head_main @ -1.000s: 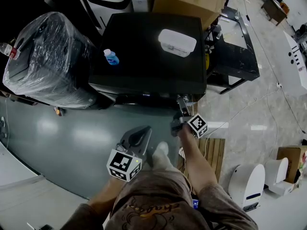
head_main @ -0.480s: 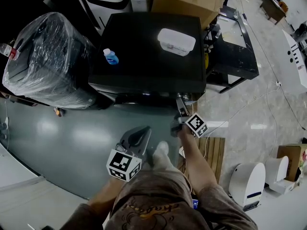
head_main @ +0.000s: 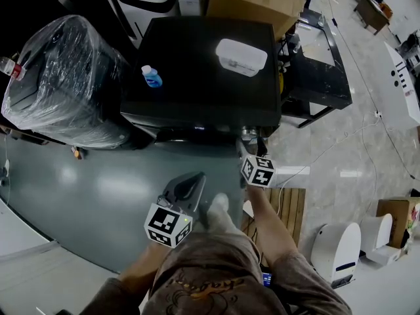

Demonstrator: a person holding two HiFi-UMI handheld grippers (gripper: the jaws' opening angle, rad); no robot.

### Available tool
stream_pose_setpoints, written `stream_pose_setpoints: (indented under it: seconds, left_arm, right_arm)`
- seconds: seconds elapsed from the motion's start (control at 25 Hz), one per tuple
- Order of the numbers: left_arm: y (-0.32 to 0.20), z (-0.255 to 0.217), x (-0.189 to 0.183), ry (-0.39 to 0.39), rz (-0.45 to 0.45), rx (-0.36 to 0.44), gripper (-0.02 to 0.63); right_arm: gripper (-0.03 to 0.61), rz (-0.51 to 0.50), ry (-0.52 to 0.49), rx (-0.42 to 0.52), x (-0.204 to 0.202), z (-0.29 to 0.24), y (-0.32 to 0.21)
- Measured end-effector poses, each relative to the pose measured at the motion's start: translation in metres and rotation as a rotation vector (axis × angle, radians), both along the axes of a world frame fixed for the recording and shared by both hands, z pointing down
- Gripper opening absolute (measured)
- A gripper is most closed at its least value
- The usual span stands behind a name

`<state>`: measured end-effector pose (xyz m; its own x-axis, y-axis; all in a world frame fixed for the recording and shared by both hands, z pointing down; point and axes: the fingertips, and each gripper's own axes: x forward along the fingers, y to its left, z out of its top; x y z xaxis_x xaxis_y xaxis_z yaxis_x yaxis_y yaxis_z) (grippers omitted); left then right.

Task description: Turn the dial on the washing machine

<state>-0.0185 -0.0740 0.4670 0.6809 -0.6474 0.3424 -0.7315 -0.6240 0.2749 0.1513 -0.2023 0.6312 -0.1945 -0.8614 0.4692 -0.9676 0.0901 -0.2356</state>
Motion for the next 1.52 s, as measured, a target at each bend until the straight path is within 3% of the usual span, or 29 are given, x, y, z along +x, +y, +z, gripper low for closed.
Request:
stream_pose_setpoints:
  seconds: [0.12, 0.48, 0.52, 1.12, 1.4, 1.52]
  left_arm:
    - [0.000, 0.000, 0.000, 0.000, -0.001, -0.002, 0.000]
    - [-0.001, 0.000, -0.003, 0.000, -0.013, -0.001, 0.000]
    - [-0.001, -0.001, -0.003, 0.000, -0.014, 0.000, 0.000]
    - [0.000, 0.003, 0.000, -0.009, -0.009, -0.008, 0.000]
    - [0.000, 0.003, 0.001, -0.014, 0.002, -0.008, 0.000]
    - [0.000, 0.003, 0.002, -0.014, 0.006, -0.009, 0.000]
  right_arm:
    - [0.296, -0.045, 0.121, 0.006, -0.006, -0.003, -0.004]
    - [0.288, 0.000, 0.146, -0.022, 0.003, -0.001, -0.008]
    - [0.261, 0.006, 0.131, -0.026, 0.004, -0.001, -0.008]
    - [0.261, 0.089, -0.226, -0.023, 0.009, 0.003, -0.007]
    - [0.260, 0.135, -0.486, 0.007, 0.011, 0.001, -0.007]
    - [0.261, 0.145, -0.549, 0.019, 0.012, -0.002, -0.007]
